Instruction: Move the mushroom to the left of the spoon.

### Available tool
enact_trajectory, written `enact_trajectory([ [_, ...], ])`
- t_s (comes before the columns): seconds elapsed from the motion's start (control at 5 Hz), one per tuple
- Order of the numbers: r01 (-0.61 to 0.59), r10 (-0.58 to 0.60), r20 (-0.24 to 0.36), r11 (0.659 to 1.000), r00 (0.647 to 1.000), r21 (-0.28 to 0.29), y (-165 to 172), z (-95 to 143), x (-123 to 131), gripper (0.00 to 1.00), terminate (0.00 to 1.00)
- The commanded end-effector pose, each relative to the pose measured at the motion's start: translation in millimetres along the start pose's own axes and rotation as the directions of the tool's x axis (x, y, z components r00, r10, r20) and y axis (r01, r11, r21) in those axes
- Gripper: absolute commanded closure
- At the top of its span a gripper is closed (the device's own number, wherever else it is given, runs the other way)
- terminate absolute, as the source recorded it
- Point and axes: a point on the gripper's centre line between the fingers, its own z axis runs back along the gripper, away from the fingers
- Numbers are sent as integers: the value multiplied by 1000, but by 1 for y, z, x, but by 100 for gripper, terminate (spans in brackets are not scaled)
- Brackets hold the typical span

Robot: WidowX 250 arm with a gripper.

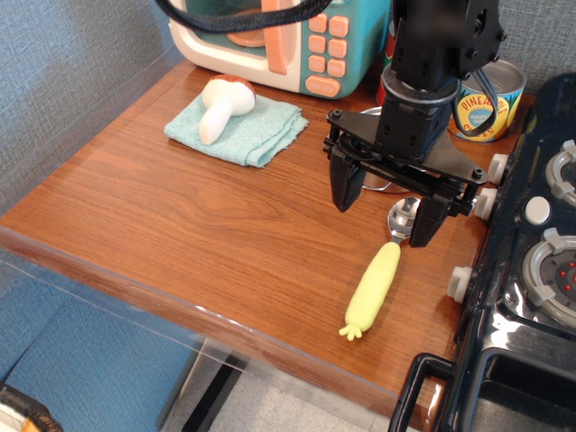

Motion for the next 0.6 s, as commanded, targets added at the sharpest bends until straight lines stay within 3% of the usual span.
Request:
enact_trajectory([
  [0.0,0,0,0,1000,1000,0,0,0,0,0,0],
  [0.2,-37,37,8,999,999,-15,26,1,12,0,0],
  [0.4,-128,130,41,991,991,-45,76,7,38,0,0],
])
